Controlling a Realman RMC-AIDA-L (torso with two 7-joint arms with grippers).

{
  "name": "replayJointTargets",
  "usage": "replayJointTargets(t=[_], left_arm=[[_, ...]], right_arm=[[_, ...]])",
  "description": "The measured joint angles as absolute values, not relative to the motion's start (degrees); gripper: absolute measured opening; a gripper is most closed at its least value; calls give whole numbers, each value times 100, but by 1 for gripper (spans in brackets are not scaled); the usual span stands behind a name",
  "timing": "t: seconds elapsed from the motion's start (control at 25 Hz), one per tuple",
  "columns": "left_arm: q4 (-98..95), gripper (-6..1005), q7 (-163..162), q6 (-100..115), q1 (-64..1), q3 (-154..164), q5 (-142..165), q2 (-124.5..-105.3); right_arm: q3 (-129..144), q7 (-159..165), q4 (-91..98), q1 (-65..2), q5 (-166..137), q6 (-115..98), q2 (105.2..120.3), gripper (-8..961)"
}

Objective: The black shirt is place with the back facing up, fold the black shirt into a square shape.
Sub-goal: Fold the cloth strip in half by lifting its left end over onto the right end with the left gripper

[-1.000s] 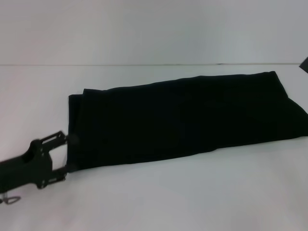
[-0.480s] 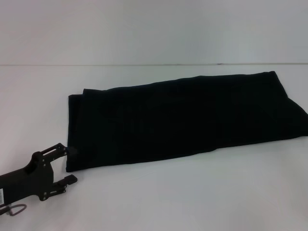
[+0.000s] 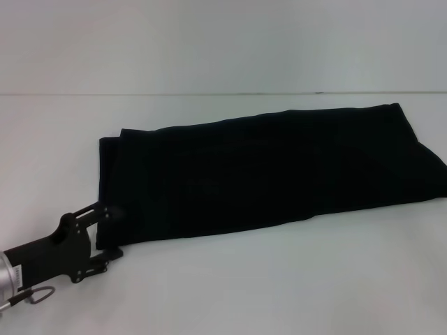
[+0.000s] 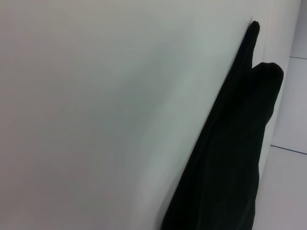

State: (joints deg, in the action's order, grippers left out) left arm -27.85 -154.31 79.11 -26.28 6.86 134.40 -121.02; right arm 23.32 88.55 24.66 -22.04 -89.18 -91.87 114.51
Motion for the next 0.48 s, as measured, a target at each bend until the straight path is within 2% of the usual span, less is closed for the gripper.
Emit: replayJointTargets(t=[0.48], left_arm=[[-2506,824,-15411,7261,-3192,686,13405,-12164]], right_arm=[[2296,8854,2445,-2118,-8877,-9324,11461,927]])
